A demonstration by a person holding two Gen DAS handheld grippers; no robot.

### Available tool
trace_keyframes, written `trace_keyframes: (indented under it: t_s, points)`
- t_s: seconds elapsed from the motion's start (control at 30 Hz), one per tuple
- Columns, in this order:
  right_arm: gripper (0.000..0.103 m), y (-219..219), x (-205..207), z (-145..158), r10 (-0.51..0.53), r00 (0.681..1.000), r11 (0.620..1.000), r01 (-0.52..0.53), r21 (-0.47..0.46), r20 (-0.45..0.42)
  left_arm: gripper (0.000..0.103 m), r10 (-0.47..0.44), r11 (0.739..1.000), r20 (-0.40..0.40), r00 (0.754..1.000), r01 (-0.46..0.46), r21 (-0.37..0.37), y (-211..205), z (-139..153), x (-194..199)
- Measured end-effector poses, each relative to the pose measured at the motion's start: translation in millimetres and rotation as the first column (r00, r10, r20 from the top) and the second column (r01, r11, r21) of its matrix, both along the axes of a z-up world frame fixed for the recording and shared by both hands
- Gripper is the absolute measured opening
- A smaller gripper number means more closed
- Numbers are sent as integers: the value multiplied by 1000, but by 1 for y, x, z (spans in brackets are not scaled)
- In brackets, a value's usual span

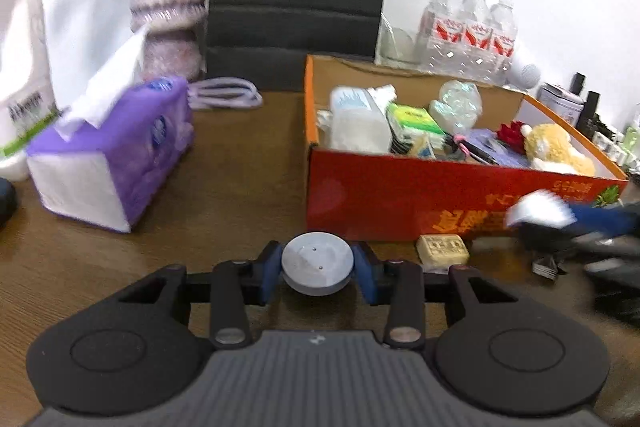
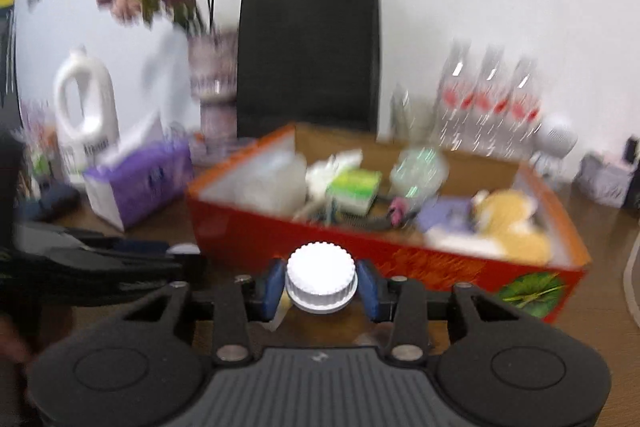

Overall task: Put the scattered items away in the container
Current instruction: 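Carry the white lid and cap into the box and open both tools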

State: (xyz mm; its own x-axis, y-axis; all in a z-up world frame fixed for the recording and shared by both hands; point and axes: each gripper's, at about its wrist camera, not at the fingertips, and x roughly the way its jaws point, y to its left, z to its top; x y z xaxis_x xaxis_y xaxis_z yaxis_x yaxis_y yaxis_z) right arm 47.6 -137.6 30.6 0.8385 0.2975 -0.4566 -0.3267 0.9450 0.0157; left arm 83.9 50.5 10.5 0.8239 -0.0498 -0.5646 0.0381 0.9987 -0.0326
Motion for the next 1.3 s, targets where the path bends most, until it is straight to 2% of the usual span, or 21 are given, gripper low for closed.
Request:
trace_keyframes:
  t_s: [0.1, 0.17, 0.27, 0.37, 0.43, 0.5, 0.57, 0.83, 0.93, 1.03, 1.1, 1.2, 1.3]
  points:
    - [39, -26, -30, 12, -48, 999, 999, 48, 25, 24, 40, 25, 998, 31, 999, -26, 48, -2, 2, -6]
    - [39, -40, -53, 12, -84, 996, 996, 83, 26, 24, 40, 46, 998, 43, 998, -48, 48, -1, 6, -20]
    - [39, -46, -91, 3, -102, 993, 995, 103, -18, 59, 40, 52, 998, 81, 995, -50, -27, -13, 16, -71]
    - [39, -44, -114, -8, -78, 995, 997, 79, -13, 69, 40, 41, 992, 66, 997, -33, -119, -39, 15, -118]
    - [39, -45, -121, -14, -62, 996, 998, 62, 3, 57, 40, -18, 992, 49, 999, 24, -122, -59, 14, -142]
    - [39, -48, -128, -15, -48, 997, 998, 47, 34, 53, 40, -60, 994, 51, 997, 64, -86, -71, 15, -160]
    - [39, -51, -134, -16, -41, 997, 998, 38, 52, 60, 40, -65, 996, 41, 997, 67, -53, -77, 16, -169]
    - [39, -68, -151, -21, -81, 996, 993, 77, 92, 43, 40, -61, 996, 39, 997, 63, -58, -76, 17, -174]
    - [39, -79, -143, -11, -98, 994, 988, 91, 126, 47, 40, -90, 993, 53, 995, 94, -77, -77, 29, -162]
    - [39, -94, -120, 14, -118, 990, 978, 101, 184, 80, 40, -134, 986, 143, 981, 147, -82, -78, 60, -132]
    - [39, -101, -96, 39, -151, 978, 972, 120, 201, 146, 40, -158, 982, 189, 969, 175, -76, -81, 82, -100]
    - [39, -109, -40, 74, -173, 970, 968, 135, 214, 170, 40, -198, 970, 169, 966, 218, -104, -89, 107, -34]
    - [39, -112, 38, 93, -140, 987, 966, 119, 228, 76, 40, -261, 954, 83, 962, 270, -131, -106, 116, 44]
